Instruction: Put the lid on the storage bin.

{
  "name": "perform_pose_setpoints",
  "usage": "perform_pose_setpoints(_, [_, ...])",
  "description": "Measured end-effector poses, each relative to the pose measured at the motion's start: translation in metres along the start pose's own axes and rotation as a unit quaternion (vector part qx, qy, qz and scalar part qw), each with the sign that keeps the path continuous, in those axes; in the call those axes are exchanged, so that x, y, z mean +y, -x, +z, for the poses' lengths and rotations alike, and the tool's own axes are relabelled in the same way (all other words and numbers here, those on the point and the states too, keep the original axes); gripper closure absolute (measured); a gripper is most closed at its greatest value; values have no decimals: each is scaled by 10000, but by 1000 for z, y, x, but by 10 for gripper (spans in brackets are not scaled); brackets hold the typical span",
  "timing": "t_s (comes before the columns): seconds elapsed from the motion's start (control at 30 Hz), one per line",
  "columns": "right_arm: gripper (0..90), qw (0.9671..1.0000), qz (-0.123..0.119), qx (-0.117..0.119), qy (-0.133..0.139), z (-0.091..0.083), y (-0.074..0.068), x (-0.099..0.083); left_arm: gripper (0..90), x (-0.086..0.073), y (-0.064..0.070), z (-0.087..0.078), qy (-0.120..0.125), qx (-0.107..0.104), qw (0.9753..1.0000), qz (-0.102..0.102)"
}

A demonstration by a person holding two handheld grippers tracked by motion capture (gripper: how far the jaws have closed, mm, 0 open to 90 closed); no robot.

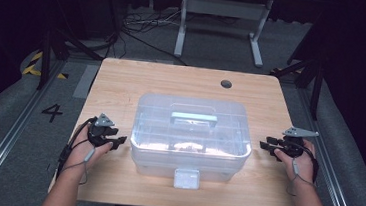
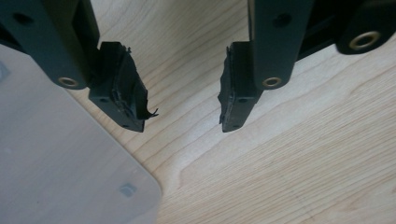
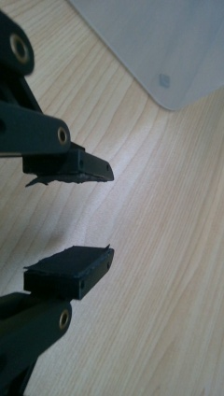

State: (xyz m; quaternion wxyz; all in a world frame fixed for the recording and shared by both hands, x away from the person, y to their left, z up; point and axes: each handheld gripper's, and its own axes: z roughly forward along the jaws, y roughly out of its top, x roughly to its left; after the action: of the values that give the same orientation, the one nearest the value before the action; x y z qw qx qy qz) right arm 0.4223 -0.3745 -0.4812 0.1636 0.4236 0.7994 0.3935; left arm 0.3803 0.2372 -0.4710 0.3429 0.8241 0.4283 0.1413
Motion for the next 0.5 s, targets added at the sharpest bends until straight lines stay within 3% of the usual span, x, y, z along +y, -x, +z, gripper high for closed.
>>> perform_pose_setpoints(0.1, [475,10000,29,-5,32,2,-1,-5,438,-3,3,3,11,52,10000,-21])
perform_pose_setpoints(0.23, [379,9998,-106,-158,37,4,-2,-9,399,-7,3,2,147,74,9999,16])
perform_pose_setpoints(0.3, [327,9996,-201,-170,37,5,-4,-9,360,-7,2,4,261,58,9995,187])
perform_pose_setpoints(0.5, [278,9993,-332,-139,121,7,-9,-6,312,-8,-2,4,210,35,9998,60])
